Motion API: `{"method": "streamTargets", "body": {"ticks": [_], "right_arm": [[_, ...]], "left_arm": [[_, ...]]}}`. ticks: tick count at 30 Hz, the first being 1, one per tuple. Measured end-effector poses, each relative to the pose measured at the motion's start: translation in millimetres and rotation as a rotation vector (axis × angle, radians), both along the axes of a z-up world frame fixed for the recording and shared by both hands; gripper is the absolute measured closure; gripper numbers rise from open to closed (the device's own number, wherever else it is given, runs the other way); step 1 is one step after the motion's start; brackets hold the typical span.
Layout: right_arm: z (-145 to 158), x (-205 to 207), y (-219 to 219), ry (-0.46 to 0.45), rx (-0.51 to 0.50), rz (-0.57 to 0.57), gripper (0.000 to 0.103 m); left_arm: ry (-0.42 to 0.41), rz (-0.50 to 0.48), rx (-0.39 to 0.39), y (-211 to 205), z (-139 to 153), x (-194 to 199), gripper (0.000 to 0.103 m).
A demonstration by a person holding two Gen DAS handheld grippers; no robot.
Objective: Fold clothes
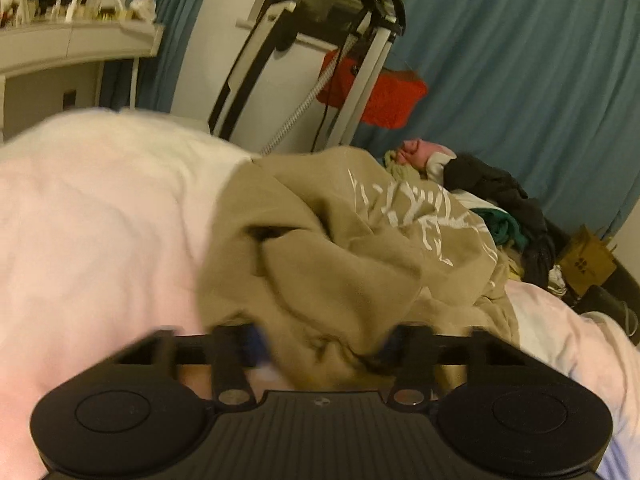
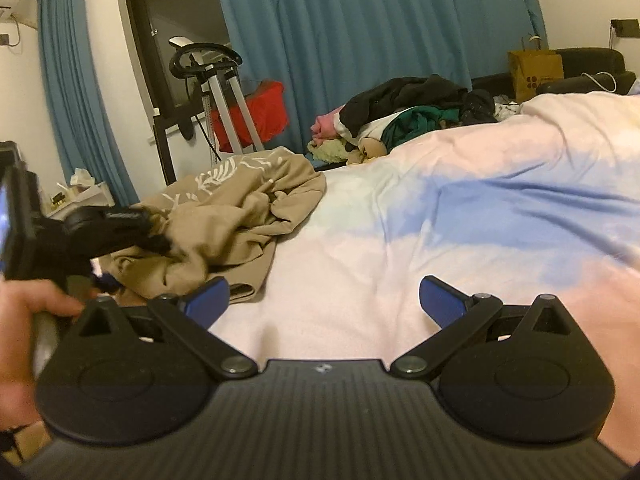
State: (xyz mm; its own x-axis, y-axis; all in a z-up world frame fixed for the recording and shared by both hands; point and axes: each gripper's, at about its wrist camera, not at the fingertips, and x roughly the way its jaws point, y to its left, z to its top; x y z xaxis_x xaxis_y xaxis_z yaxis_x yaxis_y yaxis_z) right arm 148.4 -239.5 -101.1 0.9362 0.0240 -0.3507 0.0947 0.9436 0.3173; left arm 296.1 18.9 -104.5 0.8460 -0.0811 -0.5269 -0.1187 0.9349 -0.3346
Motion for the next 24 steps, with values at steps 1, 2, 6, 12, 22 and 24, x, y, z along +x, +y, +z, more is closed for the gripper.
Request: {"method": "streamTargets", "body": {"ticks": [1,2,6,12,22,24], "right_arm": [[-1,2,-1,-0.005,0.006,0.001,0.0],[-2,3,-2,-0.009,0.013,0.002,0.0],[1,-1,-3,-0.034,0.022,-0.002,0.0],[19,-25,11,-0.082,-0.039,0.025,0.0],[62,-86,61,-0.079,-0.074,0.221,0.003],[64,-89,73,-0.035,-0.029,0.271,0.016]], "left_arm": [[-0.015,-0.021,0.0,4,4,-5,0.08],[-0.035,-0.041,0.014,6,11,-12,0.082],[-0.142,-0.168,0.08,10,47,-51,0.084],[-0.201,-0.29,0.022,28,95,-134,0.084],[-0.135,-0.15,-0.135,143,112,-248,0.084],[-0.123,-0.103,-0.162,161,113,-250,0.084]]}}
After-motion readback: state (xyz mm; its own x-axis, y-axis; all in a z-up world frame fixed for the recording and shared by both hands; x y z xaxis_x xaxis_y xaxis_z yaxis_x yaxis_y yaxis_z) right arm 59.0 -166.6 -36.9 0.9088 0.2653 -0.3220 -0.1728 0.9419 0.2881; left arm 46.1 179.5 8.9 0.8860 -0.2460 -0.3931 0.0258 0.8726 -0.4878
